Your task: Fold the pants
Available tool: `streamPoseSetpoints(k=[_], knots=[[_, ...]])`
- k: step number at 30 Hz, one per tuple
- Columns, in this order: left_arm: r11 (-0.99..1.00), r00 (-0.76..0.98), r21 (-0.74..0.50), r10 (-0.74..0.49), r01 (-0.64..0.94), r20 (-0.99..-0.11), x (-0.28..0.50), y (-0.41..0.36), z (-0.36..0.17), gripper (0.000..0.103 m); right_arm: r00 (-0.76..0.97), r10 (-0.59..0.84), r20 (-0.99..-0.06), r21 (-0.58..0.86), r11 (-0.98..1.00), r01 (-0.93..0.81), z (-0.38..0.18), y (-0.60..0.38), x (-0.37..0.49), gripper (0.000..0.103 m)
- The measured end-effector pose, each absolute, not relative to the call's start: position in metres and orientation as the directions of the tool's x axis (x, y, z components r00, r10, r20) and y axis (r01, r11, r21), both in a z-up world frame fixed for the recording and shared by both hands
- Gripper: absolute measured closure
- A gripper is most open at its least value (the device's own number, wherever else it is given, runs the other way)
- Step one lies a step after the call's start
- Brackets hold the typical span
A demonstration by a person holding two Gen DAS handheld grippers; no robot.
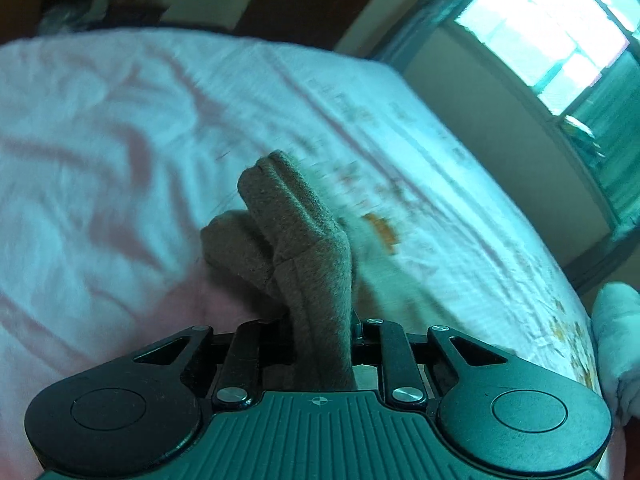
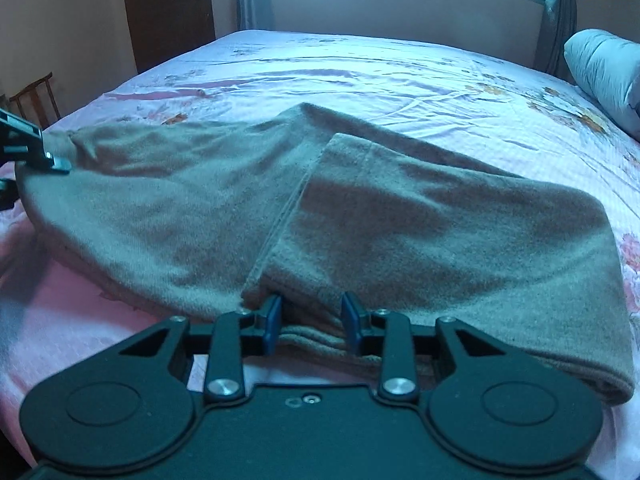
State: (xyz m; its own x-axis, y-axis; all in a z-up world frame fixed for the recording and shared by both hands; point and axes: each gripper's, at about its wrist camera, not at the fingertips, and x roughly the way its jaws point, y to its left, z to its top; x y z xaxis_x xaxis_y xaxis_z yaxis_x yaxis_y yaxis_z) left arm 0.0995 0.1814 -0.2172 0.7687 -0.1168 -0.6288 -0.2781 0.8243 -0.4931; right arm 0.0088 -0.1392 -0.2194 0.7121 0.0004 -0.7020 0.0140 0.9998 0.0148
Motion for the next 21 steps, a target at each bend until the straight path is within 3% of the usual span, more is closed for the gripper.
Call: streamPoseSetpoints(k=[11, 21], knots=[[0.909, 0.828, -0.411, -0.174, -0.073, -0.533, 0.095, 0.124, -0.166, 0.084, 0.717, -0.008, -0.697, -0.015, 1.000, -0.004, -0.221, -0.136, 0.008, 0.077], [0.901, 0.782, -0.354, -0.404, 0.252, -0.474, 0.077, 0.031, -0.126, 0.084, 0.722, 0.022, -0.692, 0.029, 1.000, -0.002, -0.221, -0.142, 0.007, 0.077]])
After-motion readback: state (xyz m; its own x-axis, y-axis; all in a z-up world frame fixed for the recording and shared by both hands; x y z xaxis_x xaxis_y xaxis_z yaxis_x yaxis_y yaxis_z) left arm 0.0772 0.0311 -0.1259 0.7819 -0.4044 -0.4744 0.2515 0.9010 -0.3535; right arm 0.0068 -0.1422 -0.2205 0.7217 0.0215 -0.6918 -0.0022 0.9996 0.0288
